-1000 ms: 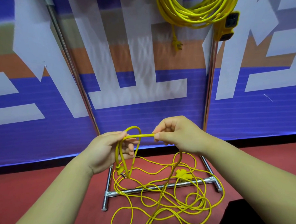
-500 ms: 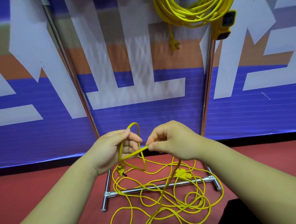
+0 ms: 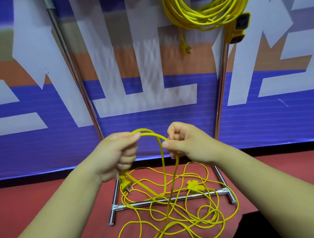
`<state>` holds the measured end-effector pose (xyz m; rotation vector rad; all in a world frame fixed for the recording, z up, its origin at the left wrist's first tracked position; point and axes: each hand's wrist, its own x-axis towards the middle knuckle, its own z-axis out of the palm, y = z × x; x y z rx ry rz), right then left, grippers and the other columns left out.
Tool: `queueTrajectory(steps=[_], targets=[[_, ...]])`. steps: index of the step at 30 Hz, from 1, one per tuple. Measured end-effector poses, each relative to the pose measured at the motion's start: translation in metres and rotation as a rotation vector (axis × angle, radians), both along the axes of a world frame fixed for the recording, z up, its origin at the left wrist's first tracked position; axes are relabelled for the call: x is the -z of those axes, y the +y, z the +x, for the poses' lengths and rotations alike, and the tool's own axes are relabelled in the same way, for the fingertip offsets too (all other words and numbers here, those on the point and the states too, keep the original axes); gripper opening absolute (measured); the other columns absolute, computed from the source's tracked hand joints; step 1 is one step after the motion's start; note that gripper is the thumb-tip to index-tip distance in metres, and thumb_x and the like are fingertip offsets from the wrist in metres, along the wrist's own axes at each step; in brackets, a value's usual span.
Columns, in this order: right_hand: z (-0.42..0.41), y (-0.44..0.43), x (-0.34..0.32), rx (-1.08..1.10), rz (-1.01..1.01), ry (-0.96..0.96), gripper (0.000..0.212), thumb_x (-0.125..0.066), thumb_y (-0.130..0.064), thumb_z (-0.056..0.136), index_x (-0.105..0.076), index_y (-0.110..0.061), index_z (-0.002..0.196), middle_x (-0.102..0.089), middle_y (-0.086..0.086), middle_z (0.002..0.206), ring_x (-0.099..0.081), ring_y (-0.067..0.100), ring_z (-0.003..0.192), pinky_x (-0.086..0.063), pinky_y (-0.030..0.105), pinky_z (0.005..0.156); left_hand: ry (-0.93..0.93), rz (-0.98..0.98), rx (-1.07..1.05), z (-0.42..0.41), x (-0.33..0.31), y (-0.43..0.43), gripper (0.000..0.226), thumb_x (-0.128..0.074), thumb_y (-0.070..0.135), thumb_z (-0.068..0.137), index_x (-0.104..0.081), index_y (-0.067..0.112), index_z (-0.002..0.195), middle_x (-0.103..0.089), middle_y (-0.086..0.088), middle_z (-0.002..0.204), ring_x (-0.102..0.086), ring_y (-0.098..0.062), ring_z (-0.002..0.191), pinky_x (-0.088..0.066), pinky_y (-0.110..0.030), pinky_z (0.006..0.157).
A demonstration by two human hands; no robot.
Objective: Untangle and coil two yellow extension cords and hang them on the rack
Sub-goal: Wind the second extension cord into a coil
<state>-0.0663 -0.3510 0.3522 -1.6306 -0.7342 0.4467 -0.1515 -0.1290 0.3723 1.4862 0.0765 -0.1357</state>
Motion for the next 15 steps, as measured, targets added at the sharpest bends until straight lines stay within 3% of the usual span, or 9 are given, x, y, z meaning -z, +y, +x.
queueTrajectory(steps=[4, 8, 12, 15], targets=[[0.001, -0.003, 0.007, -0.066, -0.012, 0.079, 0.02, -0.062, 0.002, 0.094, -0.049, -0.012, 0.088, -0.058, 0.02, 0.077, -0.058, 0.031, 0.077, -0.052, 0.039, 0.077, -0.031, -0.213, -0.094, 0.0, -0.004, 0.014, 0.044, -0.053, 0.036, 0.092, -0.03, 0.023, 0.057, -0.019, 0.007, 0.048, -0.017, -0.004, 0.035, -0.013, -0.018, 0.038], [0.002, 0.0, 0.007, 0.018, -0.061, -0.036, 0.018, -0.071, -0.002, 0.089, -0.057, -0.013, 0.086, -0.066, 0.014, 0.075, -0.062, 0.024, 0.074, -0.054, 0.043, 0.079, -0.064, -0.217, -0.096, 0.003, 0.002, 0.014, 0.044, -0.05, 0.037, 0.094, -0.031, 0.021, 0.058, -0.02, 0.006, 0.048, -0.022, -0.006, 0.037, -0.026, -0.02, 0.038], [0.005, 0.0, 0.002, 0.179, 0.022, -0.034, 0.019, -0.079, -0.006, 0.083, -0.061, -0.012, 0.083, -0.056, 0.017, 0.071, -0.058, 0.022, 0.071, -0.058, 0.049, 0.084, -0.088, -0.075, -0.047, 0.004, 0.016, 0.012, 0.038, -0.066, 0.04, 0.089, -0.047, 0.016, 0.066, -0.021, 0.004, 0.054, -0.019, -0.007, 0.042, -0.018, -0.019, 0.041], [0.002, 0.003, -0.001, 0.213, 0.109, 0.024, 0.019, -0.078, -0.004, 0.083, -0.061, -0.013, 0.083, -0.05, 0.009, 0.064, -0.054, 0.018, 0.068, -0.059, 0.04, 0.078, -0.051, 0.26, -0.02, 0.002, 0.027, 0.0, 0.031, -0.075, 0.043, 0.071, -0.069, 0.014, 0.079, -0.03, 0.002, 0.054, -0.024, -0.012, 0.045, -0.022, -0.02, 0.043]])
